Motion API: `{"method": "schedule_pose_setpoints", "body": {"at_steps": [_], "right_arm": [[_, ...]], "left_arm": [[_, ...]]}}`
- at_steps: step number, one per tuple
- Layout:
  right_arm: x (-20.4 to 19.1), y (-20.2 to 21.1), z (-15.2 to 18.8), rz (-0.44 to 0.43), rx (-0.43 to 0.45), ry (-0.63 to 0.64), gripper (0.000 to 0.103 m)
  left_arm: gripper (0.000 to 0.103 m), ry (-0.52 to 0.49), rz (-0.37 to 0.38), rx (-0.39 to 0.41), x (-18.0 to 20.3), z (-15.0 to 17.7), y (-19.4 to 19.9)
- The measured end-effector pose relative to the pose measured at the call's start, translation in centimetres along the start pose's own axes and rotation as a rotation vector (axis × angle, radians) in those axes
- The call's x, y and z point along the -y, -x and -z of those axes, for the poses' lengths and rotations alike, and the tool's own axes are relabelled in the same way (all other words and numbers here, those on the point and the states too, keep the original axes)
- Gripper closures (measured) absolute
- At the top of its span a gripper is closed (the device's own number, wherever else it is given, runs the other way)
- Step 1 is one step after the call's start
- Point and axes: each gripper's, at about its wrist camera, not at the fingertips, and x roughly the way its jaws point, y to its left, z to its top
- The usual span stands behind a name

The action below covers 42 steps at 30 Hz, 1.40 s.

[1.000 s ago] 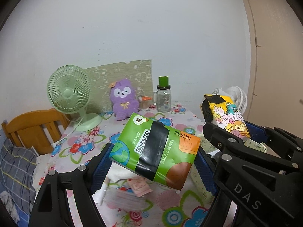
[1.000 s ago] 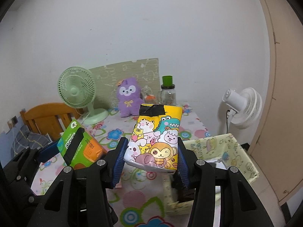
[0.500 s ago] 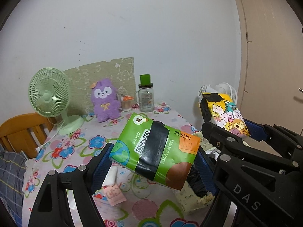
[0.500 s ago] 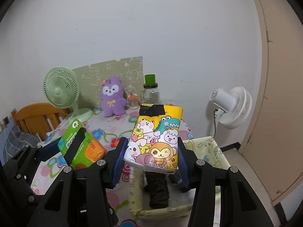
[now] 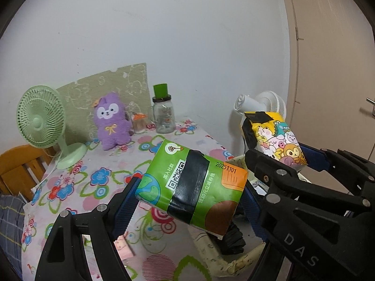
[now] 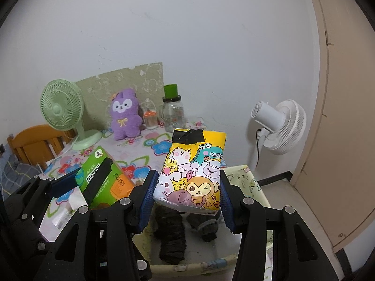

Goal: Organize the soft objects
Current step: 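Lower the green pack with the left tool while the right tool lowers the cartoon pack into the box, then open both tools and withdraw them from the box over the table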

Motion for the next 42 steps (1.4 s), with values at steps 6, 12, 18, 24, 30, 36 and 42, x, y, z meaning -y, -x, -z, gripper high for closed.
{"method": "schedule_pose_setpoints", "body": {"at_steps": [6,12,18,24,30,36,42], "right_arm": [[1.1,-1.1,0.6,0.006,-0.024,-0.012,0.051],[2.1,-2.0,1.3,0.011,-0.05,-0.023,0.051],[2.9,-3.1,1.9,0.012,-0.077,-0.036,0.051],[3.5,-4.3,2.8,-0.002,-0.114,-0.058,0.05],[3.8,-5.0,3.0,0.016,-0.143,-0.073,0.045],[4.2,-4.9,3.3,0.026,-0.149,-0.096,0.03],[3.8,-4.2,3.2,0.031,-0.14,-0.097,0.025]], "left_arm": [[0.019,-0.015,0.012,-0.026,1.1,0.3,-1.4],[0.019,-0.032,0.026,-0.056,2.1,0.7,-2.4],[0.018,-0.046,0.031,-0.083,2.8,1.0,-3.5],[0.018,-0.056,0.03,-0.121,3.3,1.6,-4.7],[0.01,-0.071,0.048,-0.133,3.8,1.8,-5.2],[0.002,-0.094,0.061,-0.126,4.4,1.9,-4.9],[0.001,-0.103,0.055,-0.113,4.3,2.0,-4.1]]}}
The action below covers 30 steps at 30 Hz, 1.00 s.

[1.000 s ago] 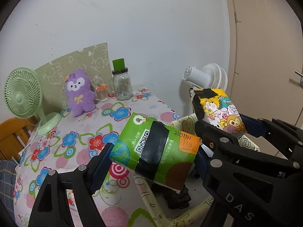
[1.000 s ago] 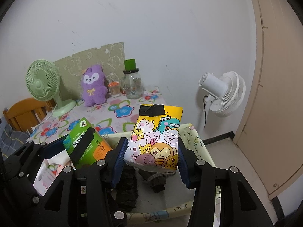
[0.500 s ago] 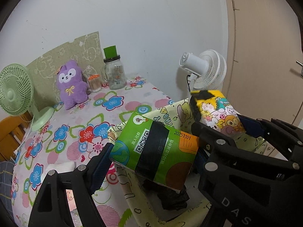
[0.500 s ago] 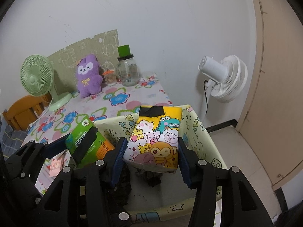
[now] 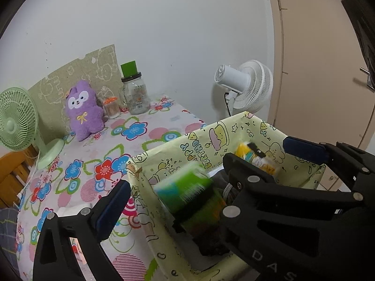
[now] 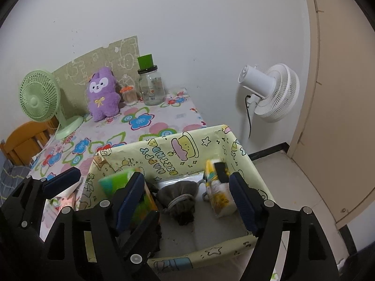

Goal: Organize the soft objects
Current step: 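Open both tools and withdraw them from the box over the table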

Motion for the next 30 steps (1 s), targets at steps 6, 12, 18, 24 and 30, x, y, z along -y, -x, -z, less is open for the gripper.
{"method": "schedule_pose_setpoints", "body": {"at_steps": [6,12,18,24,30], "right_arm": [[-0.9,1.2,-0.1,0.002,0.022,0.013,0.025],[-1.9,2.5,0.1,0.004,0.041,0.023,0.025],[-2.9,3.7,0.4,0.005,0.058,0.033,0.025],[-4.0,5.0,-0.2,0.009,0.077,0.041,0.025],[-5.4,6.6,-0.6,0.003,0.117,0.058,0.021]], "left_arm": [[0.001,0.002,-0.004,0.021,-0.4,0.1,1.3],[0.001,0.002,-0.006,0.043,-0.9,0.5,2.6],[0.001,0.006,-0.01,0.063,-1.6,1.0,3.9],[0.0,0.013,-0.01,0.082,-2.7,0.9,5.3],[0.0,0.031,-0.012,0.108,-4.0,0.8,7.0]]}}
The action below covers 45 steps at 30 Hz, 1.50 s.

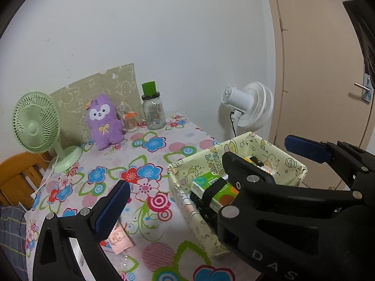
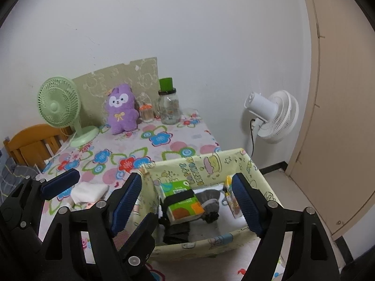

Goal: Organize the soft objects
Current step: 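Open both tools and withdraw them from the box over the table, then move the left tool toward the white rolled bag while the right tool approaches the pink tissue pack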

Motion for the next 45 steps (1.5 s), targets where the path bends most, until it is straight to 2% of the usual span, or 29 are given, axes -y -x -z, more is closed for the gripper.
{"method": "schedule_pose_setpoints", "body": {"at_steps": [17,45], "right_arm": [[-4.3,2.9,-0.1,0.002,0.041,0.016,0.017],[-12.2,6.0,-0.1,-0.081,0.097,0.106,0.011]], "left_arm": [[0.0,0.017,-0.016,0.046,-3.8,0.8,4.1],[0.0,0.096,-0.103,0.098,-10.2,2.7,9.0]]}}
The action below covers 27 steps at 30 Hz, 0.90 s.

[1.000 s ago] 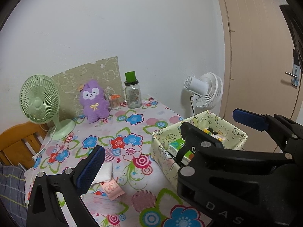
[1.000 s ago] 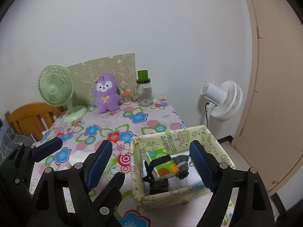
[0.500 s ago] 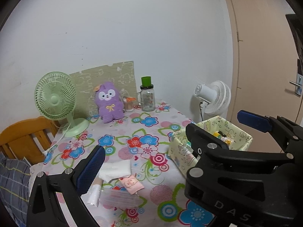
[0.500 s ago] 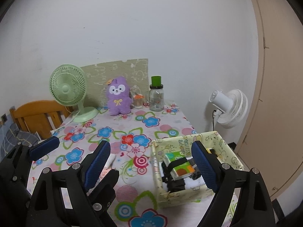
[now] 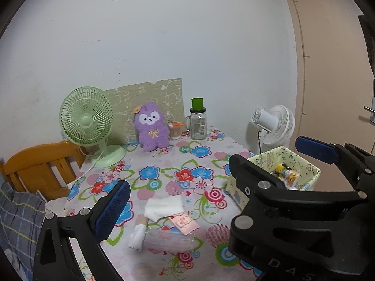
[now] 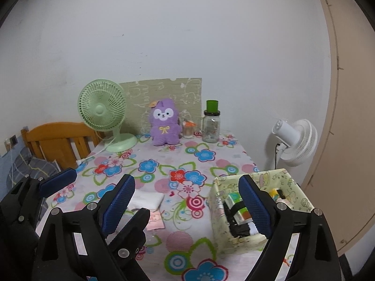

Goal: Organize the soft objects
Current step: 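Move the left tool toward the white rolled bag while the right tool approaches the pink tissue pack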

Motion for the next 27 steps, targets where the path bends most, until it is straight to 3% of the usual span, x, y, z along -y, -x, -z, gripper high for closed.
{"method": "schedule_pose_setpoints", "body": {"at_steps": [14,27], "right_arm": [[-2.9,-1.7,0.6,-0.031,-0.021,0.018,0.006],[-4.4,-5.2,2.0,-0.064,-0.037,0.032,0.006]], "left_arm": [[0.0,0.038,-0.027,-0.027,-2.9,1.4,-0.7],[0.0,0.088,-0.069,-0.101,-5.9,3.5,-4.1]]}}
